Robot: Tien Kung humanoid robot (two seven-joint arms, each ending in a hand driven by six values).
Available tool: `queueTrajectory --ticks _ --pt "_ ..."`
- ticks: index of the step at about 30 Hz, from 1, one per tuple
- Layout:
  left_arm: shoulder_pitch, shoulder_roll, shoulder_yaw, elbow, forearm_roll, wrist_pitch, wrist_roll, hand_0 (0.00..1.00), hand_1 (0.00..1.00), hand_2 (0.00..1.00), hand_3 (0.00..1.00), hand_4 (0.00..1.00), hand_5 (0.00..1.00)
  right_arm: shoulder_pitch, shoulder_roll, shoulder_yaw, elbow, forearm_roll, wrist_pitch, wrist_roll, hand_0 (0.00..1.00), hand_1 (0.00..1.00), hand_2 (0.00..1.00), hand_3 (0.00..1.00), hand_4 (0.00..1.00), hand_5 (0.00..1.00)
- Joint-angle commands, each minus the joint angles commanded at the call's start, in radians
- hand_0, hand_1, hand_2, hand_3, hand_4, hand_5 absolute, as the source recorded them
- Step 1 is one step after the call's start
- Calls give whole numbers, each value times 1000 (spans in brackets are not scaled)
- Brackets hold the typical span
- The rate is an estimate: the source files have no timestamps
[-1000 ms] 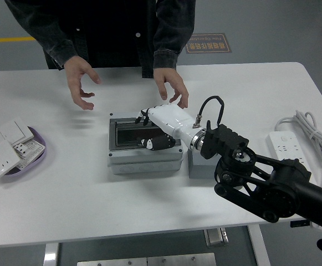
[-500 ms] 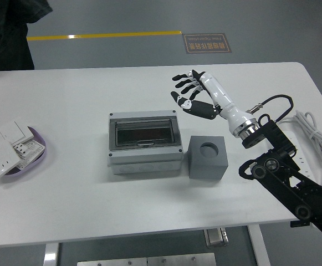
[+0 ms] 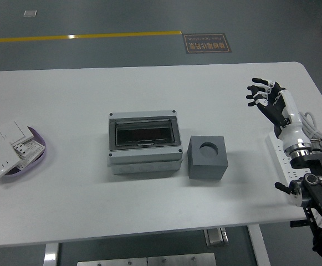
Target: Pick up the cylinder from the cube,place it in the box,flap close box
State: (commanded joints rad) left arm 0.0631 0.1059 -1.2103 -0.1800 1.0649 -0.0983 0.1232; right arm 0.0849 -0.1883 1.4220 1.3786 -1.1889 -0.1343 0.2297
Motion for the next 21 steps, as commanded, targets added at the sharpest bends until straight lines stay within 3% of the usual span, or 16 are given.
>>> queueTrajectory --ticks 2,3,21 --pt "-1 2 -2 0 3 0 2 637 663 575 637 717 292 -5 5 9 -2 4 -1 4 589 631 642 666 722 472" --pt "-2 4 -3 0 5 0 2 637 663 577 641 717 297 -7 6 14 -3 7 -3 6 720 675 682 714 762 519" --pt "-7 28 11 0 20 -2 17 637 664 577 642 719 304 -49 -11 63 -21 40 -17 42 723 678 683 700 744 518"
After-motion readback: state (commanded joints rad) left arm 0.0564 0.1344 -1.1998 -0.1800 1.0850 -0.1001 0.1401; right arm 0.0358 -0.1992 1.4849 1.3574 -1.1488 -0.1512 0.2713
